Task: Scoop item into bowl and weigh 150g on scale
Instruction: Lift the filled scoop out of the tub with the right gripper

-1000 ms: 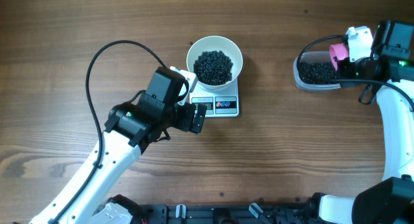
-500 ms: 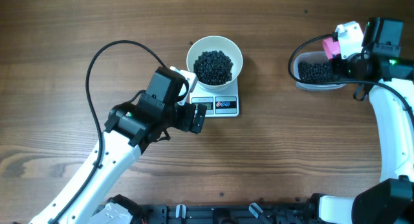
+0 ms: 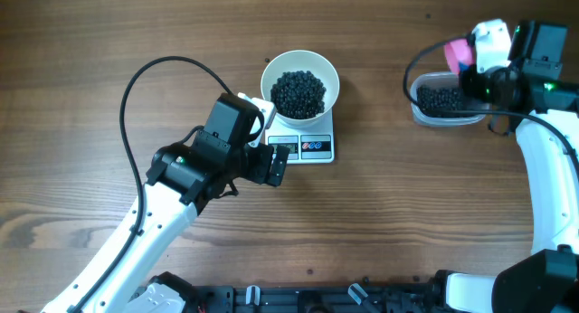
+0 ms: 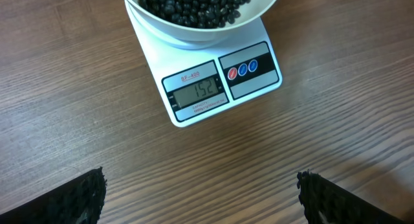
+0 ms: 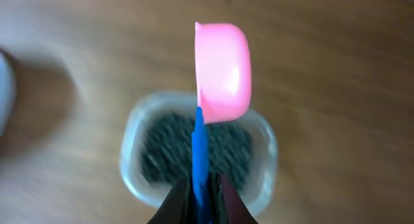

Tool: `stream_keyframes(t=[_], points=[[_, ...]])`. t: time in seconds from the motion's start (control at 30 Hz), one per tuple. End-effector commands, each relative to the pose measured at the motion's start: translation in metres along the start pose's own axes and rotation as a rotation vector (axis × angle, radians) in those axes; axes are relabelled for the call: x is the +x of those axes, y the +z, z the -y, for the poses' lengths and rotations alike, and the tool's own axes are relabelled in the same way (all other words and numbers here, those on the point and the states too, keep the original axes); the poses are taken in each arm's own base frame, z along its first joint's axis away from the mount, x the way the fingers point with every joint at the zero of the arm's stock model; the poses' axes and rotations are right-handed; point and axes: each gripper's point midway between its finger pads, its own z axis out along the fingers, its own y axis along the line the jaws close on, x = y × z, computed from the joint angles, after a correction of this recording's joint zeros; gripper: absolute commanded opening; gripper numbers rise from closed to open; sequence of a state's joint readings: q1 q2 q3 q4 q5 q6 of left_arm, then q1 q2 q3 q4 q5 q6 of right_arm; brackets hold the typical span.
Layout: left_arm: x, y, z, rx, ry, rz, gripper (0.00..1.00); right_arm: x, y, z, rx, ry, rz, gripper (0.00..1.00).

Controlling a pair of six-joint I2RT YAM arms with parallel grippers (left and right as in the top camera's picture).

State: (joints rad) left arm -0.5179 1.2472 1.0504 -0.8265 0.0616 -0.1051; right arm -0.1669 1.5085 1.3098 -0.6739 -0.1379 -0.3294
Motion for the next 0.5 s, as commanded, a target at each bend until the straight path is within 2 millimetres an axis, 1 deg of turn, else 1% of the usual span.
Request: stream_keyframes(t=[0.0, 0.1, 0.23, 0.3, 0.37, 0.47], points=[[-0.008, -0.006, 0.002, 0.011, 0.022, 0.025, 1.00, -0.049, -0.017, -0.030, -0.203, 0.194, 0.205, 0.04], [-0.008, -0.006, 0.002, 0.011, 0.022, 0.025, 1.00, -0.083, -0.029, -0.037, -0.290, 0.239, 0.341, 0.04], [-0.008, -0.006, 0.002, 0.011, 0.022, 0.025, 1.00, -0.117, -0.047, -0.042, -0.356, 0.216, 0.491, 0.04], [-0.008, -0.006, 0.002, 0.011, 0.022, 0.025, 1.00, -0.131, -0.054, -0.051, -0.390, 0.193, 0.549, 0.04], [-0.008, -0.006, 0.002, 0.011, 0.022, 0.025, 1.00, -0.138, -0.055, -0.061, -0.408, 0.169, 0.570, 0.04], [-0.008, -0.006, 0.002, 0.011, 0.022, 0.025, 1.00, -0.143, -0.049, -0.088, -0.458, 0.129, 0.567, 0.04]])
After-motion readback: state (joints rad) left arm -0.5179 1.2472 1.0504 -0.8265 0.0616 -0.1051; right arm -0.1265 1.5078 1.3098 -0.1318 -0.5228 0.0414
